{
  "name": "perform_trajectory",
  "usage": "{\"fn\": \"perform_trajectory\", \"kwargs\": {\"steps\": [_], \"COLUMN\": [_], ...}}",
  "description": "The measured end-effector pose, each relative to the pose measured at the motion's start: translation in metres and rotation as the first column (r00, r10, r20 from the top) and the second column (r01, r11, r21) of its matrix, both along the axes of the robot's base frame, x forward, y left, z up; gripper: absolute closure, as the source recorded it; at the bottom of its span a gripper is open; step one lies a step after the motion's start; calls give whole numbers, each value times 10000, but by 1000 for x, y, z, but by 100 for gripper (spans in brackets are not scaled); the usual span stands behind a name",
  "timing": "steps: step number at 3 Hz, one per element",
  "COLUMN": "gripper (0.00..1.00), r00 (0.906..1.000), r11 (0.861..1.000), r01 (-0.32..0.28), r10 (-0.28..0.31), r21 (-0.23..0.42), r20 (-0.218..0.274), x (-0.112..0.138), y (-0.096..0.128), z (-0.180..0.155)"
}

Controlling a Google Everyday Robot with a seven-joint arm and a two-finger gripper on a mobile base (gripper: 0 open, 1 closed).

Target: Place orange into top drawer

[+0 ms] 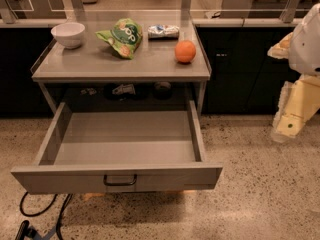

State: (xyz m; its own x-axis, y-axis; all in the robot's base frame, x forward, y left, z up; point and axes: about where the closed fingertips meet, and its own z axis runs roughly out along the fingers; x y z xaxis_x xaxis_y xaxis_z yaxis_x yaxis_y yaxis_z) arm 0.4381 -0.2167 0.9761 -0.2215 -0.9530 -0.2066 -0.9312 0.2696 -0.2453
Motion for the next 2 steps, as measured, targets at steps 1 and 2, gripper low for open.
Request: {"fn": "perform_trajectory", "kwargs": {"steps": [1,2], "gripper": [0,0], "r00": [10000,9999], "r11": [10000,9996], "r01": [0,-18], "r10": [0,15], "r21": [2,282], "r20": [1,123], "x": [0,2], "y": [0,-2], "z": [0,2]}}
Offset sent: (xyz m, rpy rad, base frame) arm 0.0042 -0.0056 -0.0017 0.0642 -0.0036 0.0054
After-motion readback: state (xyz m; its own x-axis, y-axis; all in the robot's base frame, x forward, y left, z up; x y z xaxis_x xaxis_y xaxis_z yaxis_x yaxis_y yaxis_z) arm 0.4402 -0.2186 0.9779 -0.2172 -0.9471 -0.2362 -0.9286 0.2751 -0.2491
